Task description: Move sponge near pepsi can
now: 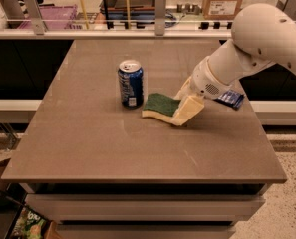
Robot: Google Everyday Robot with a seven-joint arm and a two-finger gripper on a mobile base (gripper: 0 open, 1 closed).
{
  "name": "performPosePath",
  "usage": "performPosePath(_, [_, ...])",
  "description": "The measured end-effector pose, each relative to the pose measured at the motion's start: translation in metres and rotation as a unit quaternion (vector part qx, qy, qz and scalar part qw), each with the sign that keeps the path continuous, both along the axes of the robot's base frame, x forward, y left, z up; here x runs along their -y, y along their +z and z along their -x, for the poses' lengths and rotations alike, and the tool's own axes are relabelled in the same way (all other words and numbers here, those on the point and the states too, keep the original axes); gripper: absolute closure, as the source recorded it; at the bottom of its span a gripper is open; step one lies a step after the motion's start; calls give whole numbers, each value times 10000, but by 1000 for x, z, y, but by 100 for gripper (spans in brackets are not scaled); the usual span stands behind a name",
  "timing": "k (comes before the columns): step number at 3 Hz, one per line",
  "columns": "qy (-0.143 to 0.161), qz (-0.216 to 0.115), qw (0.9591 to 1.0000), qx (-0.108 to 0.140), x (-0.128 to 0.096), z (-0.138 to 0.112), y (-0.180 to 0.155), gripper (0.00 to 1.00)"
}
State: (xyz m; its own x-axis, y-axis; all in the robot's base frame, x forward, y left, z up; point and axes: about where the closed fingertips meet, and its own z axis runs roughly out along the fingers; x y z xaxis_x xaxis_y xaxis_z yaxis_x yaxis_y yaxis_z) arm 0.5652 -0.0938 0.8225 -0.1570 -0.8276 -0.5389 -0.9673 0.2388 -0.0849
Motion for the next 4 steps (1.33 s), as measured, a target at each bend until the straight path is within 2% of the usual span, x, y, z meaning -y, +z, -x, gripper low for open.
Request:
performPosePath(1, [6, -6, 10000, -1, -1, 0, 0, 82])
performPosePath(4, [31, -2, 10000, -17, -3, 1, -2, 13])
